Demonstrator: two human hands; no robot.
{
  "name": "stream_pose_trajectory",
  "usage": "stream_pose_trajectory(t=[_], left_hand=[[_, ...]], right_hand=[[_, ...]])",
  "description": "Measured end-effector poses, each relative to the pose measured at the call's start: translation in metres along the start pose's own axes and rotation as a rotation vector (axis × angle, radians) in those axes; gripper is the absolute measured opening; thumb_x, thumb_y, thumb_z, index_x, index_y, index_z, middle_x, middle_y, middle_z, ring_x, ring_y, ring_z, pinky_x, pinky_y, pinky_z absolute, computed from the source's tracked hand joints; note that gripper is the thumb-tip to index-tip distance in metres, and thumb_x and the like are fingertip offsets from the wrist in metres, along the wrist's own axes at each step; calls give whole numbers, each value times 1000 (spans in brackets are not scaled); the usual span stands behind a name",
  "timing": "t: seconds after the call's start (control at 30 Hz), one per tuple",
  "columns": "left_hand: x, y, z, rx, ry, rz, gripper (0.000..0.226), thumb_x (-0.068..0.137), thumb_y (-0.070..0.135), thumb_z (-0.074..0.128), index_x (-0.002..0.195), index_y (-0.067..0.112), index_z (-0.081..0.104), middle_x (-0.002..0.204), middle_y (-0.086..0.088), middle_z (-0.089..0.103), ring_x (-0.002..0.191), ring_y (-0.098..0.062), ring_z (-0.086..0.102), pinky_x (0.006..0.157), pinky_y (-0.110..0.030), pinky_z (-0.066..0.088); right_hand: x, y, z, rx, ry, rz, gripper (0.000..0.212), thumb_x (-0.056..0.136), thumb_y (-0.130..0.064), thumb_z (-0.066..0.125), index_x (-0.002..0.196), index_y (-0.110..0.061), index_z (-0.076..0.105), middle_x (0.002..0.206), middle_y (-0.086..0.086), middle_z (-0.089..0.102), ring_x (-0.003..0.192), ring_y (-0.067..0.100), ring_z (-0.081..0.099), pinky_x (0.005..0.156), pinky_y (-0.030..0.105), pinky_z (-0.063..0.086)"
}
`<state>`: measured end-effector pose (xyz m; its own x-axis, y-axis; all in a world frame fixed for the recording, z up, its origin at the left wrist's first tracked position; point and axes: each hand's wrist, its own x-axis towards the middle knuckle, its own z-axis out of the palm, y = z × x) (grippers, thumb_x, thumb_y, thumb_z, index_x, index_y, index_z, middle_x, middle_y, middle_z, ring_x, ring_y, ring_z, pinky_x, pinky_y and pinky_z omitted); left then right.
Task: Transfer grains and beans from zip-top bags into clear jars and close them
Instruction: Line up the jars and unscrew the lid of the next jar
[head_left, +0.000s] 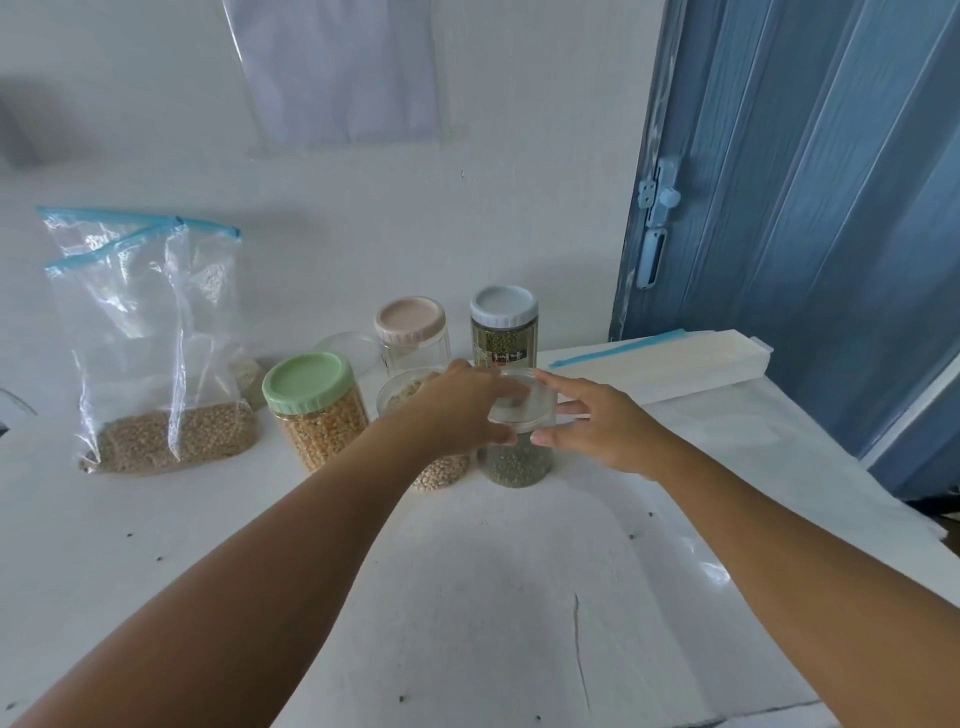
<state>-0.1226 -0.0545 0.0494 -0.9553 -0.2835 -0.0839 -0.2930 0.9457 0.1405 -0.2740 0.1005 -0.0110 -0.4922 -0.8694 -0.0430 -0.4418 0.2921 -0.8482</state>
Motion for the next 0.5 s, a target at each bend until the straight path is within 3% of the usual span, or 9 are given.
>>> stream_pose_trajectory(t=[0.2, 0.33, 0.4, 0.5], left_hand=[[7, -3, -1, -9, 0, -4, 64, 95, 46, 73, 153, 41, 48, 161, 2, 46, 141, -27, 38, 112, -47, 33], [6, -6, 3, 1, 14, 0, 68, 94, 48, 73, 156, 42, 44, 163, 0, 42, 145, -28, 37, 115, -50, 30], [1, -10, 4, -49, 50, 7, 77, 90, 50, 77, 158, 42, 40, 161, -1, 42, 146, -27, 38, 118, -51, 29], [-13, -22, -7, -136, 179, -7, 79, 89, 45, 79, 156, 34, 38, 154, -6, 44, 145, -29, 38, 120, -51, 33]], right_hand=[[9, 1, 0, -57, 3, 3, 89, 85, -36, 85, 158, -44, 35, 160, -13, 43, 128, 4, 49, 102, 27, 43], [7, 0, 5, -196, 36, -17, 84, 91, -42, 78, 160, -41, 30, 162, -7, 34, 148, 16, 35, 120, 39, 33], [5, -4, 10, -249, 125, -64, 75, 94, -47, 72, 158, -41, 34, 160, -3, 31, 150, 18, 27, 122, 41, 25], [7, -20, 17, -234, 295, -187, 60, 94, -45, 71, 149, -39, 49, 142, -4, 41, 139, 15, 37, 119, 36, 31]])
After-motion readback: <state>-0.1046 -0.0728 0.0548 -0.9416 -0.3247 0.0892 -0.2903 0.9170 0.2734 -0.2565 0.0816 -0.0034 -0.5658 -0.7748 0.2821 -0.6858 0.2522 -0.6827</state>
